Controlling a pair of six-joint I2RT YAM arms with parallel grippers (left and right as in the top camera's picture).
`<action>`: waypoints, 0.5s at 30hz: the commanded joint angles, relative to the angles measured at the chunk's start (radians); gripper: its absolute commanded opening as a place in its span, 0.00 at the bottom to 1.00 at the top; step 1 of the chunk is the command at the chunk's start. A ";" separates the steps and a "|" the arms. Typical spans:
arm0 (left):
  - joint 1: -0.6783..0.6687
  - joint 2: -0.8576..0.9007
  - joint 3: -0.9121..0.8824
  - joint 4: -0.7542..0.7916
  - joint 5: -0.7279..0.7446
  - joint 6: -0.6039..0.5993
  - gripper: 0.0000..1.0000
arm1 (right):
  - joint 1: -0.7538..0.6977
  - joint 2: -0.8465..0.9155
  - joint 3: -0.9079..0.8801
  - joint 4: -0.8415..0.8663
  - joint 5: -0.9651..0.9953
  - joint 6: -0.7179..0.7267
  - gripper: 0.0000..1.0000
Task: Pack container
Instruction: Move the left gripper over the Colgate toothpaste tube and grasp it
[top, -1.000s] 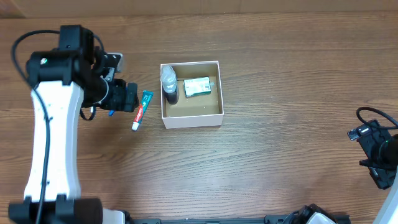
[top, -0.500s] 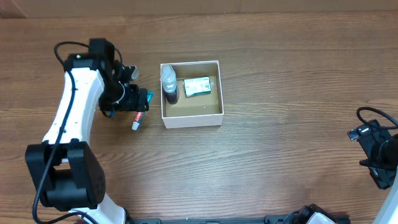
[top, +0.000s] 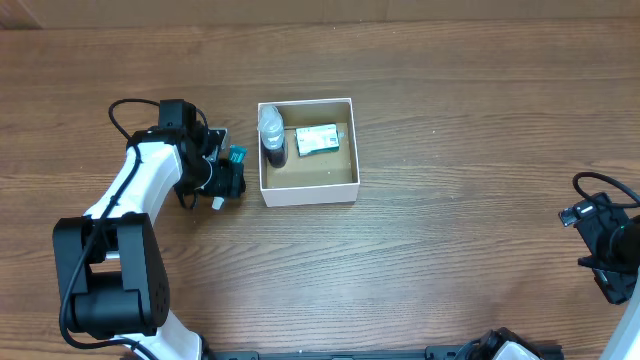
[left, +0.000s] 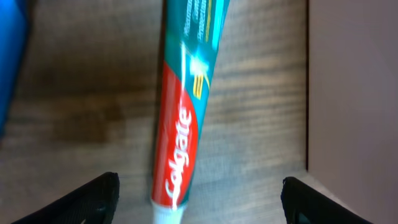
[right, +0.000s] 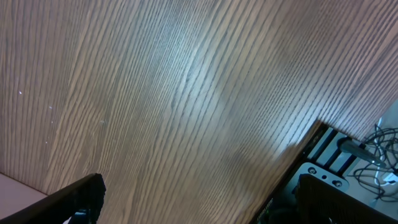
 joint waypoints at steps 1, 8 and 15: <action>0.005 0.000 -0.021 0.069 -0.024 0.050 0.84 | -0.003 -0.003 0.007 0.003 0.001 0.001 1.00; 0.005 0.001 -0.030 0.174 -0.037 0.066 0.82 | -0.003 -0.003 0.007 0.003 0.002 0.001 1.00; 0.004 0.017 -0.030 0.207 -0.032 0.065 0.79 | -0.003 -0.003 0.007 0.003 0.002 0.001 1.00</action>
